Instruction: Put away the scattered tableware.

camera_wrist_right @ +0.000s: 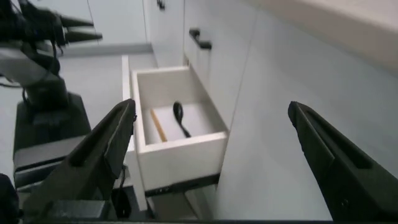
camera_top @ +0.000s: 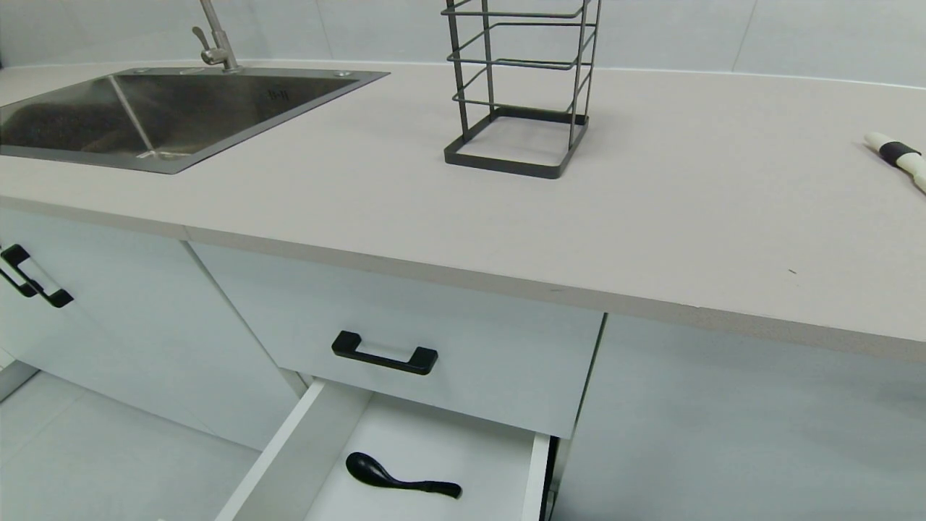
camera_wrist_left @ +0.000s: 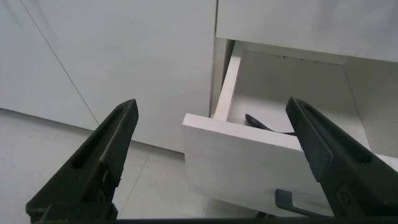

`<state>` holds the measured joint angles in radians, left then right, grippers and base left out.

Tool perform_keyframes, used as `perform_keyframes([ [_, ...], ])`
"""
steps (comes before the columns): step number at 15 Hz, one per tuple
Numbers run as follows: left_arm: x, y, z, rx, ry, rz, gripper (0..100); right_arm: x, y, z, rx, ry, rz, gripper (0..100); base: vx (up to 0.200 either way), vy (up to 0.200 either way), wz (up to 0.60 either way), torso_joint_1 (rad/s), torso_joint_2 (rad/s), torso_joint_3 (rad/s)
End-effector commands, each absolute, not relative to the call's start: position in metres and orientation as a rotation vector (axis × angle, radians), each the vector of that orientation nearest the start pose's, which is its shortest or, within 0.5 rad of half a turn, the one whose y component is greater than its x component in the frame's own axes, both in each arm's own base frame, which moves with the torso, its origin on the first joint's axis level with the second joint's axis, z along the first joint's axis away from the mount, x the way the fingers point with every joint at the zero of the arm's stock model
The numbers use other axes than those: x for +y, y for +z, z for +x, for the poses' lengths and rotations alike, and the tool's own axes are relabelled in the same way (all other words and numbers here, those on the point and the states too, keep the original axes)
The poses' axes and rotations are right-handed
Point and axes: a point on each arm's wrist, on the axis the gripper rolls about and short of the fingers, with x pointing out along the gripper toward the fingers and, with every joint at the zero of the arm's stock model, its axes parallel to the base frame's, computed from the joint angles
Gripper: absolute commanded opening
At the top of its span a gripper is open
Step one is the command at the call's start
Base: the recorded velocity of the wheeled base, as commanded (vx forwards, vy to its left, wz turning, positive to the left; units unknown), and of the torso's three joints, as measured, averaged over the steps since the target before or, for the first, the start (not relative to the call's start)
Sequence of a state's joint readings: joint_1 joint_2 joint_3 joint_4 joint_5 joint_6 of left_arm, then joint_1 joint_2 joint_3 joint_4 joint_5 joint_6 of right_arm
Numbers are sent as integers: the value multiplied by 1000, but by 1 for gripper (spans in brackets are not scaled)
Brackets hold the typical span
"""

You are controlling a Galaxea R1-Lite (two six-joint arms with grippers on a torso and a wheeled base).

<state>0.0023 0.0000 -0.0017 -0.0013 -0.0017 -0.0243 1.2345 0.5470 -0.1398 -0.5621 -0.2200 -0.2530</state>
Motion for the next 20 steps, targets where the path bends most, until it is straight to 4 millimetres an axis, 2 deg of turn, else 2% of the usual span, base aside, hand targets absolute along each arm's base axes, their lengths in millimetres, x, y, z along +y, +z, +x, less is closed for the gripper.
perform_keyframes([
  [1, 0, 76, -23, -3, 1, -26, 100, -14, 176, 0, -404, 954, 4, 100, 0, 0, 0, 0, 0, 0],
  [4, 0, 76, -23, -3, 1, -25, 100, -24, 171, -4, -425, 918, 17, 100, 0, 0, 0, 0, 0, 0],
  [8, 0, 76, -23, -3, 1, -23, 100, -34, 152, -12, -388, 842, -29, 100, 0, 0, 0, 0, 0, 0],
  [14, 0, 76, -23, -3, 1, -25, 100, -31, 152, -15, -375, 789, -64, 100, 0, 0, 0, 0, 0, 0],
  [17, 0, 76, -23, -3, 1, -28, 100, -28, 153, -17, -364, 707, -84, 100, -200, 0, 0, 2, 1, 2],
  [20, 0, 76, -23, -3, 1, -28, 100, -26, 152, -18, -368, 713, -96, 100, -200, 0, 0, 7, 5, 1],
])
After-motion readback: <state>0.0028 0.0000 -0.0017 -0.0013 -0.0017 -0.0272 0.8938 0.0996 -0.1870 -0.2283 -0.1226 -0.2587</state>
